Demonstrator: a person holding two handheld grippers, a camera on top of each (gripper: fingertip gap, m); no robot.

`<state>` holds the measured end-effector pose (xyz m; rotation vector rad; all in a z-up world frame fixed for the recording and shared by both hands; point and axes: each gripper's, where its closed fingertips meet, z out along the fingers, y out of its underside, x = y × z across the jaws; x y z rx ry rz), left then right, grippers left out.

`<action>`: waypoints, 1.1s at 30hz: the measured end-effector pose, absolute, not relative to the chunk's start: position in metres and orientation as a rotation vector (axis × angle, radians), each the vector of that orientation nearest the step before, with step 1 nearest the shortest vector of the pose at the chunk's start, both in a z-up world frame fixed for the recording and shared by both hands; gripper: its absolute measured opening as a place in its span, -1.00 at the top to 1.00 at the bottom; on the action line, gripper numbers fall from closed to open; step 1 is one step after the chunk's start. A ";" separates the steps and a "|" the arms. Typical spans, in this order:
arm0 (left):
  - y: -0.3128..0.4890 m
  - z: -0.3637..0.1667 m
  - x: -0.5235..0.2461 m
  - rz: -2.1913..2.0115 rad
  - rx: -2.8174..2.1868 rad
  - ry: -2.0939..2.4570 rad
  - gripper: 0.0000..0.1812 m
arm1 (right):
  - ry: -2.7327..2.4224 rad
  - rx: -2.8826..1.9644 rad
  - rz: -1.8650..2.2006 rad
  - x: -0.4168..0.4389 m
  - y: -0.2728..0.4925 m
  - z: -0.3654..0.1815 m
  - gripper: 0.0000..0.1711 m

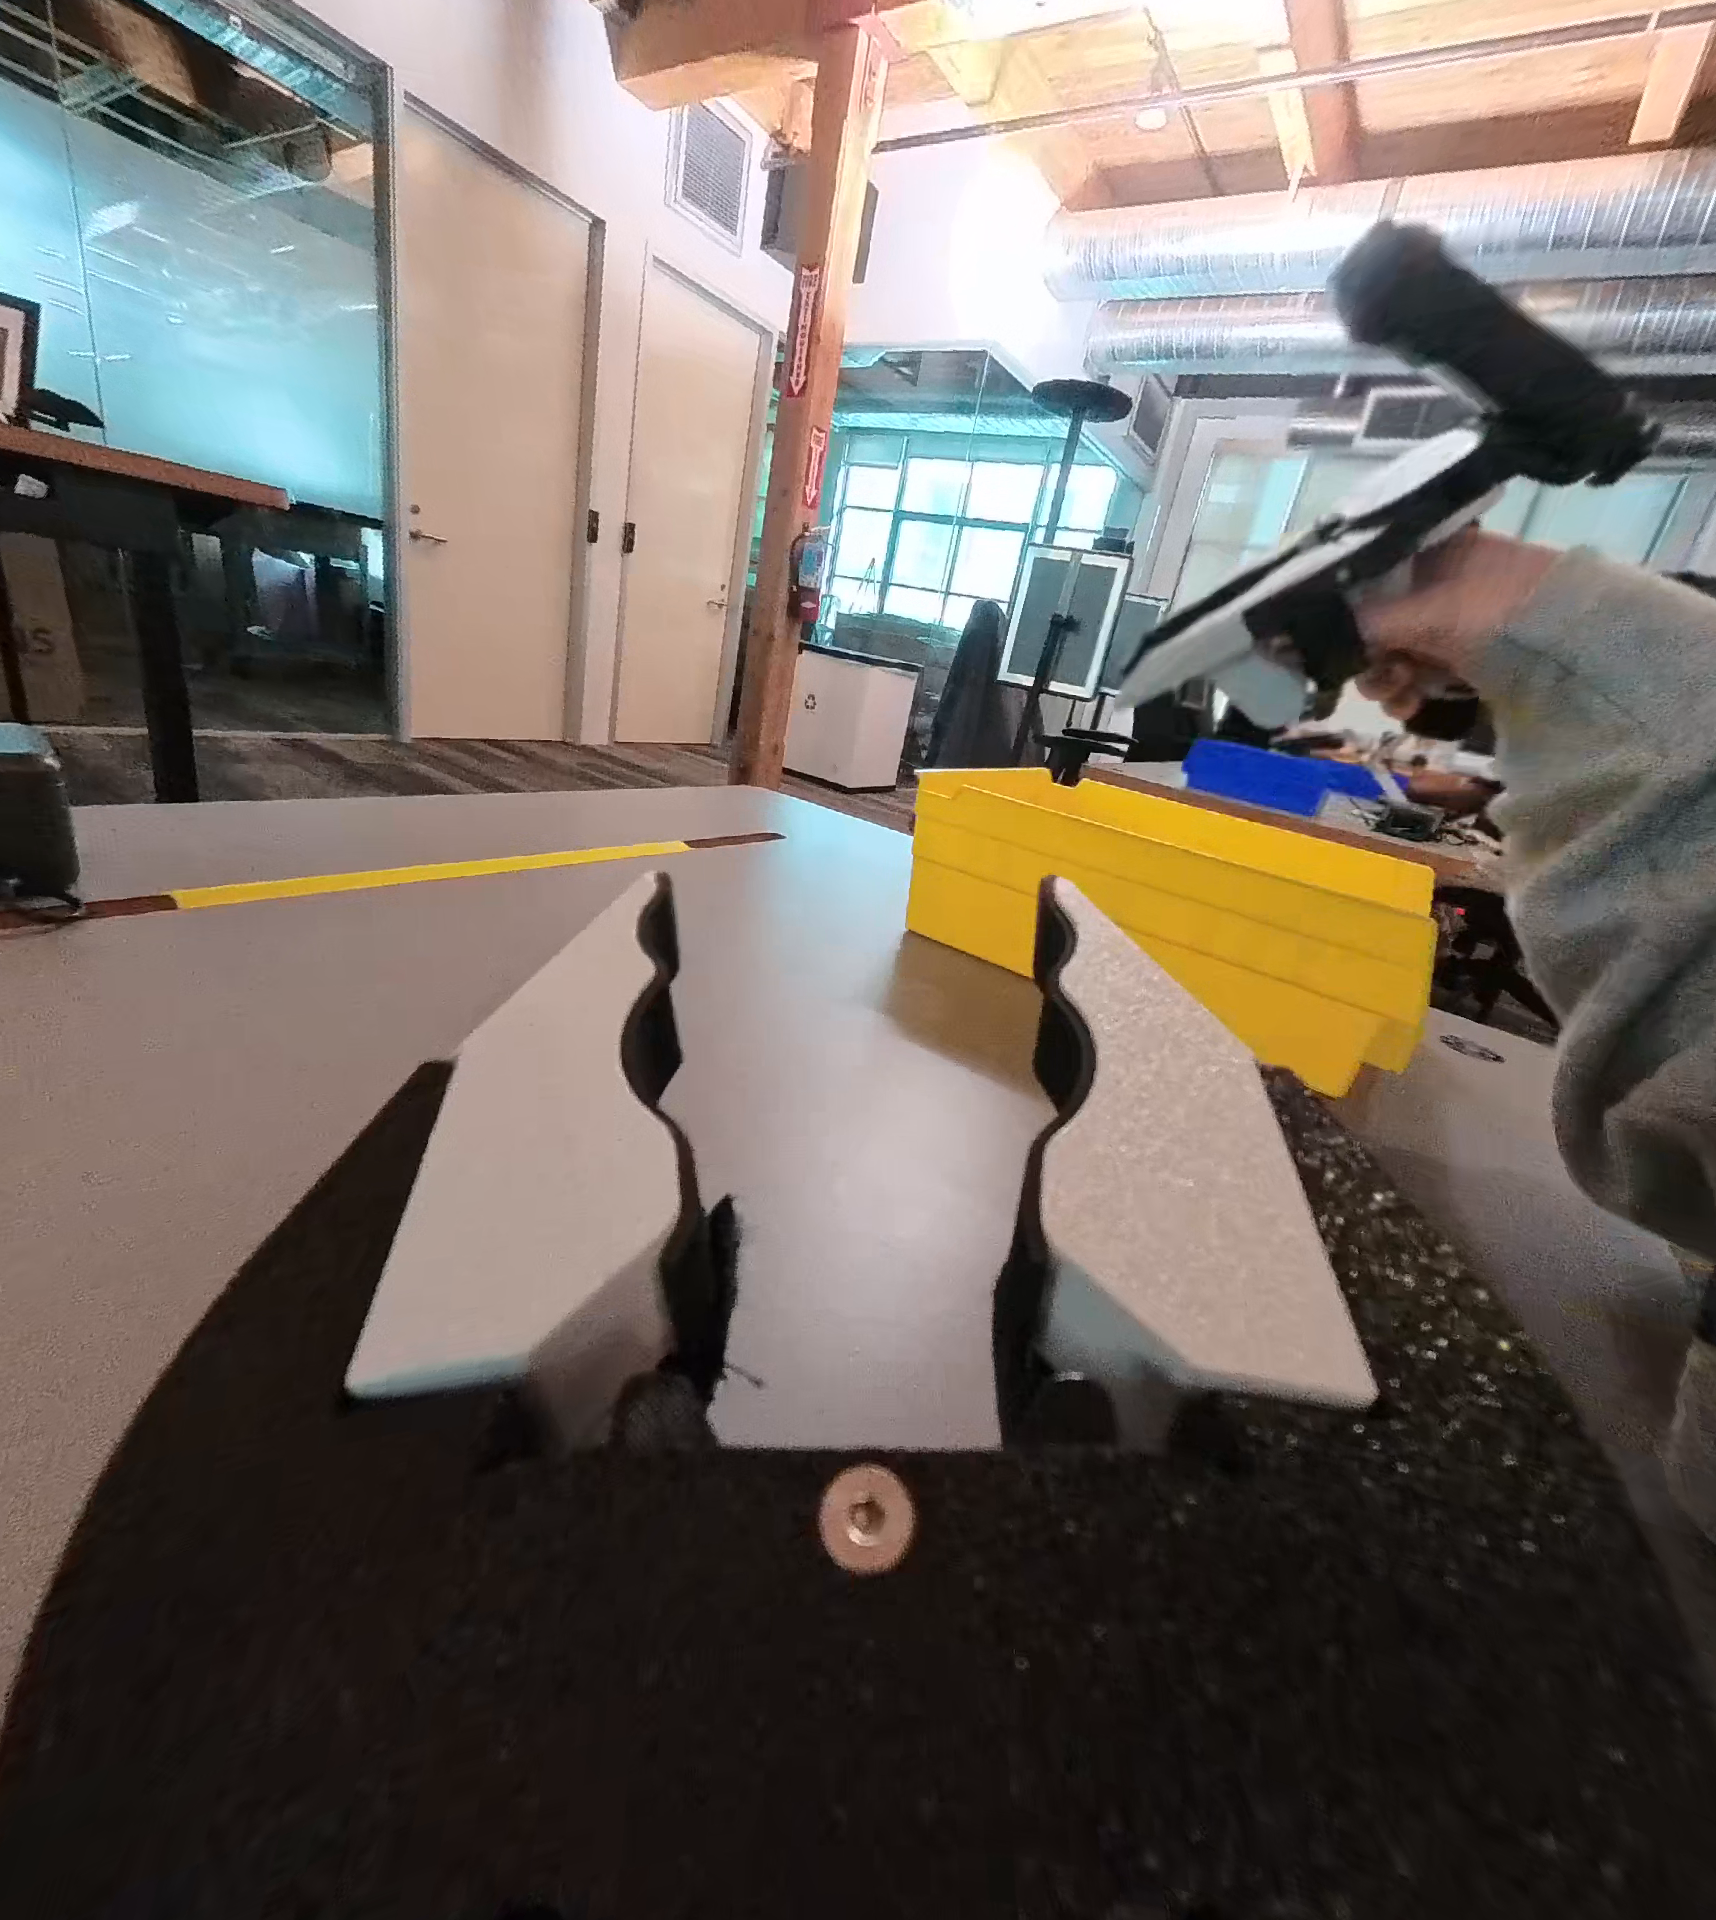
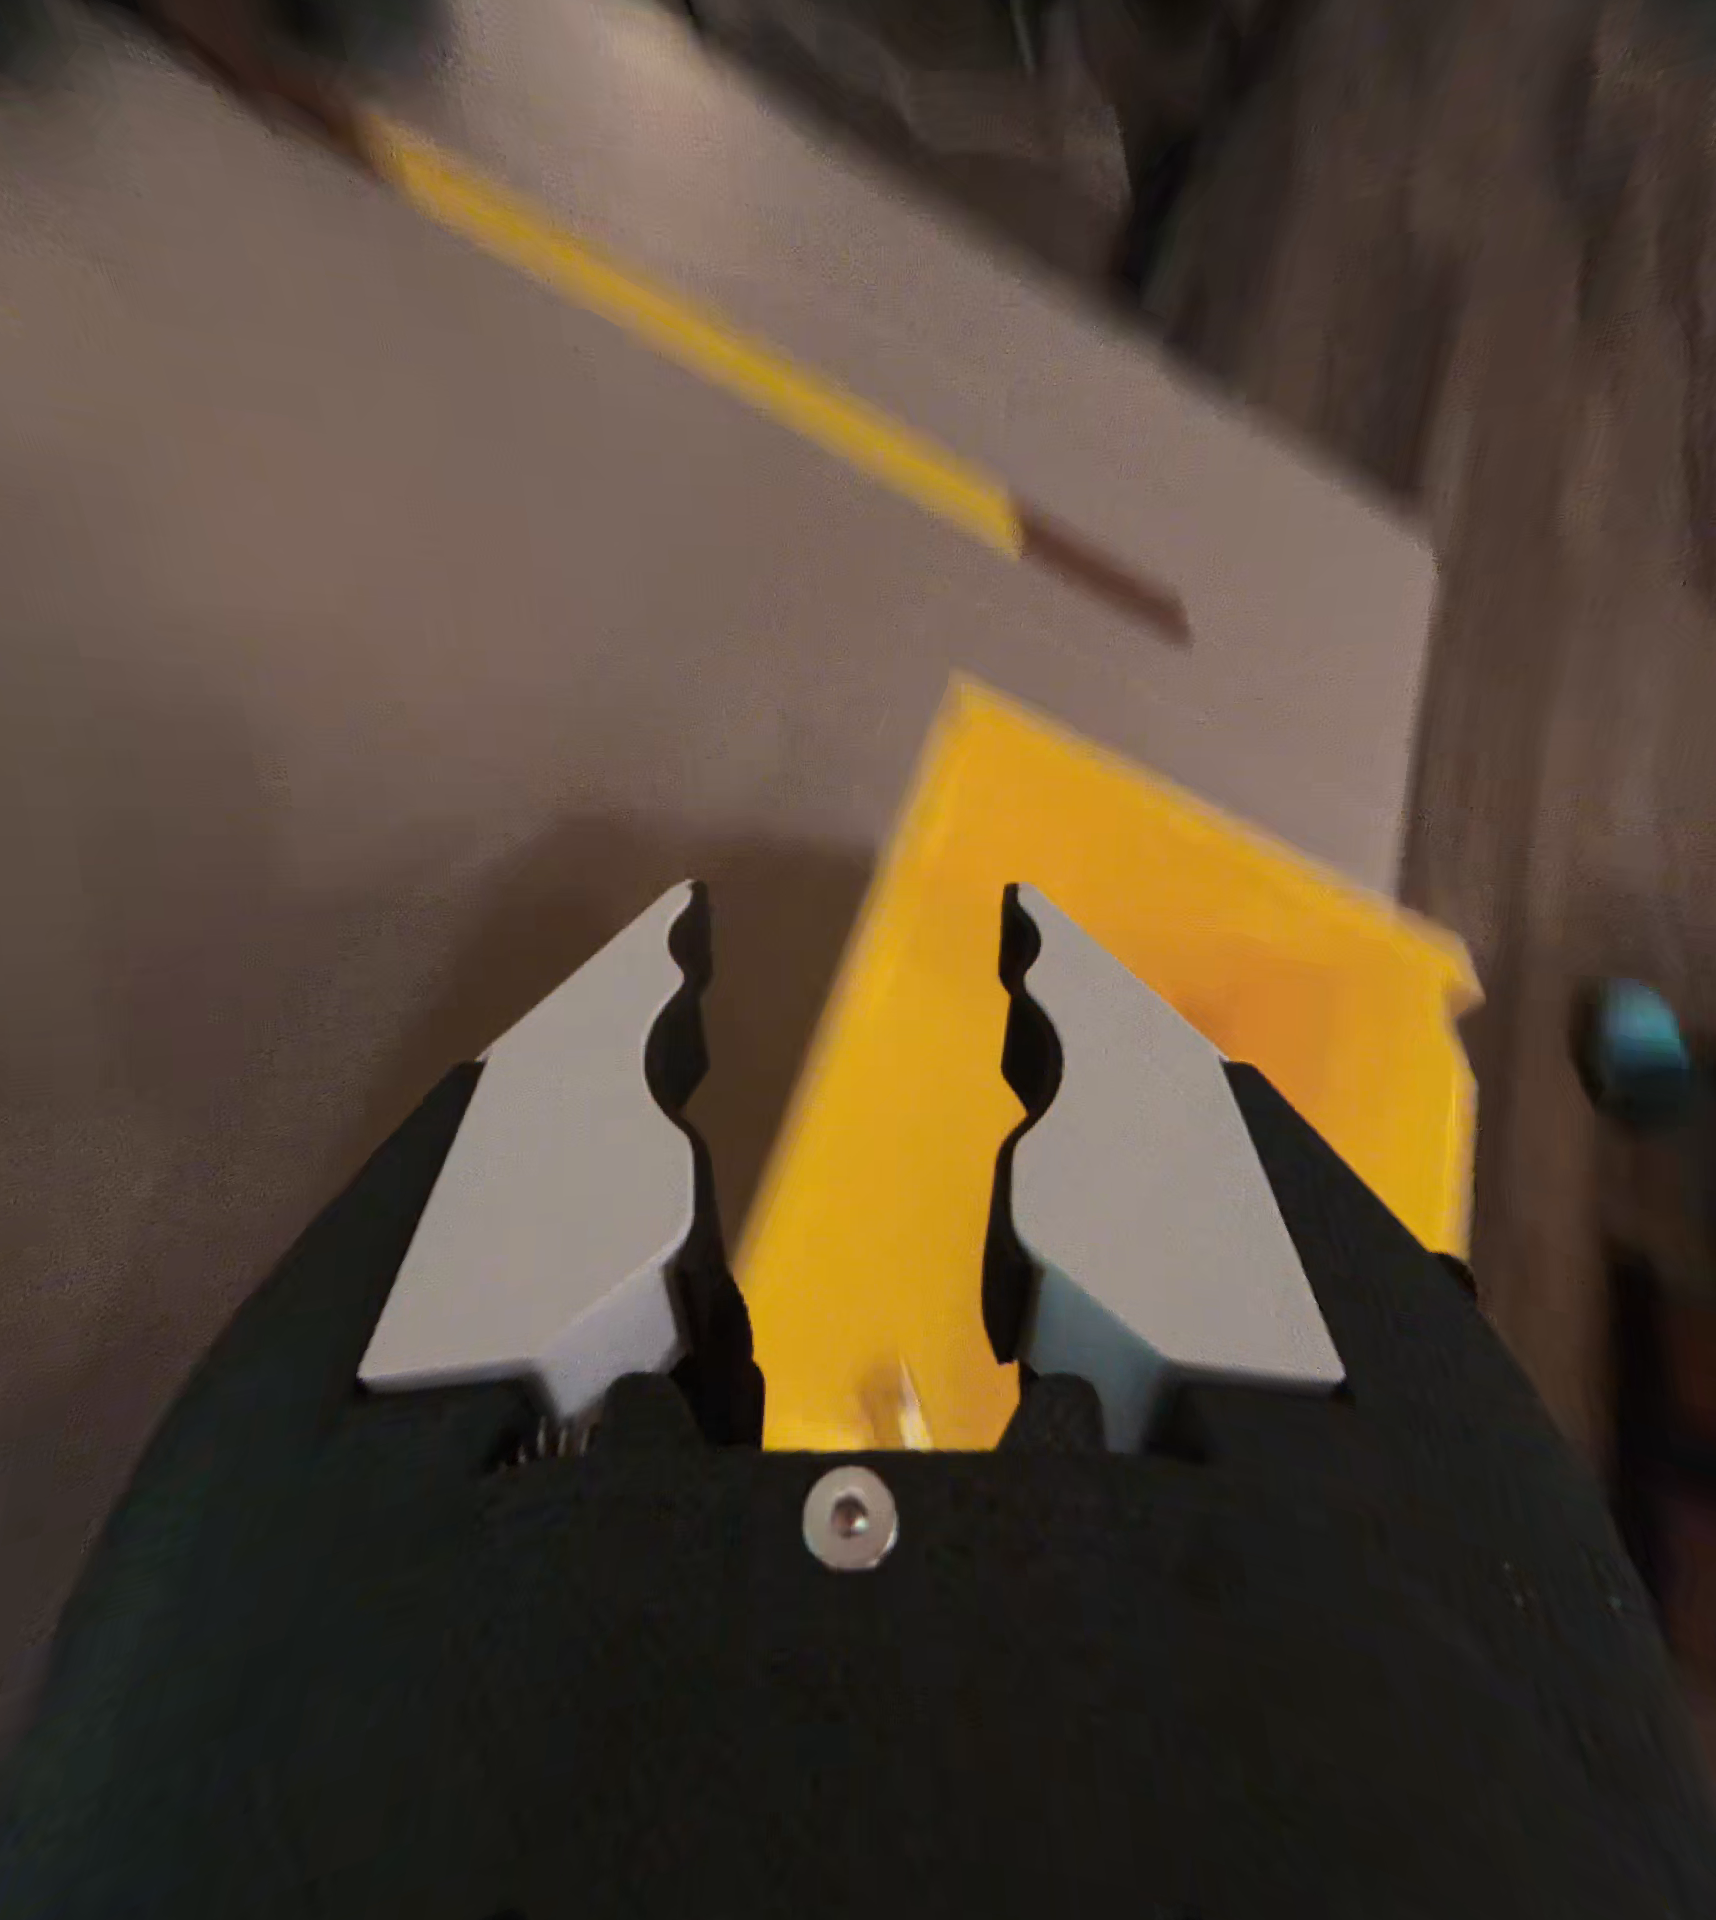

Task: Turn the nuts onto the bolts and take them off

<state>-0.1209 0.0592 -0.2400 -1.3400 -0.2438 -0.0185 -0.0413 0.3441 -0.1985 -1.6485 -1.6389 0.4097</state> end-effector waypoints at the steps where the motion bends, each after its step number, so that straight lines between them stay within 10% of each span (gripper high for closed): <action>1: 0.059 -0.240 -0.123 -0.013 -1.339 -0.252 0.26 | -1.642 -1.508 0.557 -0.071 0.314 -0.184 0.34; 9: 0.051 -0.239 -0.134 0.110 -1.341 -0.294 0.25 | -1.486 -1.087 1.272 -0.193 0.149 -0.247 0.40; 23: 0.041 -0.239 -0.155 0.083 -1.335 -0.479 0.25 | -1.345 -0.902 1.302 -0.184 0.138 -0.255 0.64; 33: -0.065 -0.137 -0.220 0.413 -1.460 -0.624 0.25 | -1.335 -0.889 1.337 -0.180 0.137 -0.252 0.69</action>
